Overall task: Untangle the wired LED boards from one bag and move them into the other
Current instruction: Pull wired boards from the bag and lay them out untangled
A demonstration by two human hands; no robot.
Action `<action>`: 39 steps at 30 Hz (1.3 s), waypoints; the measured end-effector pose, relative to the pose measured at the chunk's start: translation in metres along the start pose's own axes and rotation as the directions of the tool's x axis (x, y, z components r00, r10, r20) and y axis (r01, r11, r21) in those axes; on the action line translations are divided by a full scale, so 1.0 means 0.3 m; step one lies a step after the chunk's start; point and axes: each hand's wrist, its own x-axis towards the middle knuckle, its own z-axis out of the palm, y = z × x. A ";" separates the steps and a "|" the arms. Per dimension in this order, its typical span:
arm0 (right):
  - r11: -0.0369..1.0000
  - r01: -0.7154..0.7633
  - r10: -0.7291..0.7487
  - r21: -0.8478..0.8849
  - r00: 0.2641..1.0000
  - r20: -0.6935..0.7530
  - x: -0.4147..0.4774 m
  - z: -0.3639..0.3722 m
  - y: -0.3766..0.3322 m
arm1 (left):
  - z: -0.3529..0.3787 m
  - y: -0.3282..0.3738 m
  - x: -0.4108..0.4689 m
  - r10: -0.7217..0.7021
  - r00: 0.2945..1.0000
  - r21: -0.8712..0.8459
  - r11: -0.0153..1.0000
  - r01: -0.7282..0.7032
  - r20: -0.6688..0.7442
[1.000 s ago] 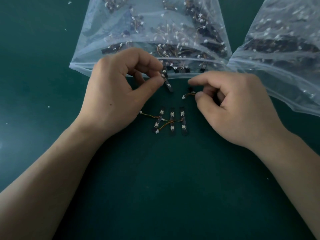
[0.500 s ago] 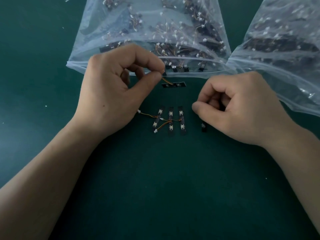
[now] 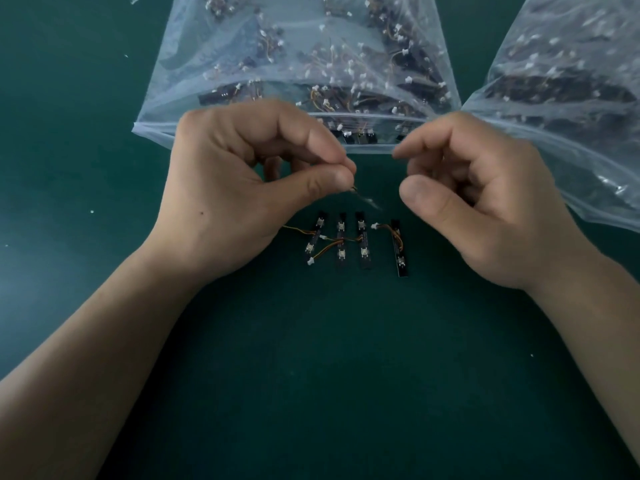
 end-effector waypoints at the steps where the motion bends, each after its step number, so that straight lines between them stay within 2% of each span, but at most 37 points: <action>1: 1.000 0.002 -0.002 0.020 1.000 0.016 -0.001 -0.002 0.000 | 0.005 0.002 -0.002 -0.002 1.000 -0.023 1.000 0.003 0.015; 5: 0.999 0.047 -0.045 -0.025 0.996 0.071 -0.005 -0.008 -0.005 | 0.018 0.015 -0.005 -0.009 0.998 -0.095 0.995 0.015 0.064; 9: 0.975 0.141 -0.133 -0.172 0.990 0.054 -0.004 0.005 -0.006 | 0.031 0.032 -0.007 -0.024 0.996 -0.098 0.995 0.033 0.088; 14: 0.973 0.175 -0.184 -0.153 0.982 -0.049 -0.002 0.021 -0.007 | 0.027 0.032 -0.006 -0.014 0.997 -0.068 0.997 0.020 0.081; 17: 0.957 0.211 -0.226 -0.201 0.972 -0.055 0.002 0.022 -0.004 | 0.027 0.027 -0.006 -0.021 0.998 -0.080 0.996 0.026 0.060; 21: 0.984 0.124 -0.131 -0.131 0.990 -0.045 0.010 0.018 -0.003 | 0.026 0.019 -0.006 -0.009 0.999 -0.052 0.999 0.011 0.040; 25: 0.999 0.025 -0.025 0.045 1.000 -0.001 0.013 0.016 0.004 | 0.031 0.013 -0.008 -0.008 1.000 -0.015 1.000 0.008 0.014; 28: 0.983 0.010 0.007 0.181 0.996 -0.091 0.018 0.014 0.008 | 0.033 0.009 -0.008 -0.019 1.000 -0.045 0.999 0.019 -0.003; 31: 0.954 0.007 0.060 0.301 0.975 -0.212 0.026 0.016 0.000 | 0.031 0.006 -0.005 0.014 1.000 0.006 1.000 -0.014 0.000; 36: 0.965 -0.017 0.071 0.262 0.977 -0.200 0.037 0.018 -0.007 | 0.022 0.002 -0.002 0.038 0.999 0.090 0.995 -0.036 -0.022; 39: 0.981 -0.050 0.080 0.189 0.985 -0.153 0.033 -0.001 -0.010 | 0.019 0.012 -0.008 0.028 1.000 0.180 0.983 -0.029 0.012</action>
